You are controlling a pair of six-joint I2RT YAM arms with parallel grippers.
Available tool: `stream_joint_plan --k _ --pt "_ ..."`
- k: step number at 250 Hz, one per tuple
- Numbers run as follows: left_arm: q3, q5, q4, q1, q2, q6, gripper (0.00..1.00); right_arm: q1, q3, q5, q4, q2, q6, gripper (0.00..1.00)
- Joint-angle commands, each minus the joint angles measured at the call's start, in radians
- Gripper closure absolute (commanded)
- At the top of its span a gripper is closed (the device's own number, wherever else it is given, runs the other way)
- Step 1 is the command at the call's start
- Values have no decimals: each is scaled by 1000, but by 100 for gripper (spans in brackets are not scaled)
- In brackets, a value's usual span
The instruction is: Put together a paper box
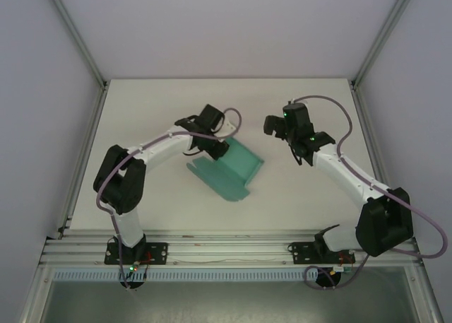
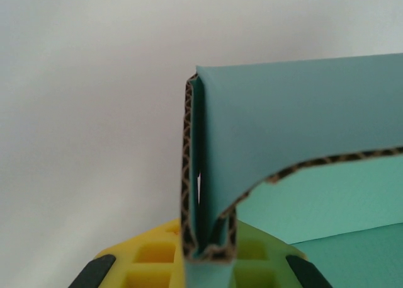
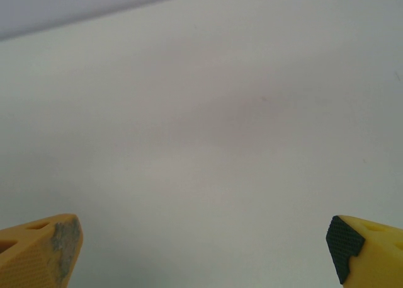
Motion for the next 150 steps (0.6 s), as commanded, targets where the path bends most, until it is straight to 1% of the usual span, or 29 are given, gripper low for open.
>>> stream_joint_plan --k 1,14,18,71,100,125,137,150 --pt "66 -171 -183 -12 58 54 100 -10 -26 6 -79 -26 24 0" --pt "100 -221 -203 -23 80 46 100 -13 -34 0 -75 -30 24 0" --pt "111 -236 -209 -28 110 45 100 -15 -35 -2 -73 -32 24 0" --pt "263 -416 -273 -97 283 68 100 -24 -50 -1 -67 -33 25 0" --pt "379 -465 -341 -107 406 37 100 -30 -55 0 -69 -30 29 0" --pt "418 -548 -313 -109 463 0 100 -34 -56 10 -73 -29 37 0" --pt "428 -565 -300 -109 485 -7 100 -35 -59 10 -71 -29 41 0" --pt "439 -621 -293 -118 512 -16 100 -36 -61 10 -72 -29 43 0"
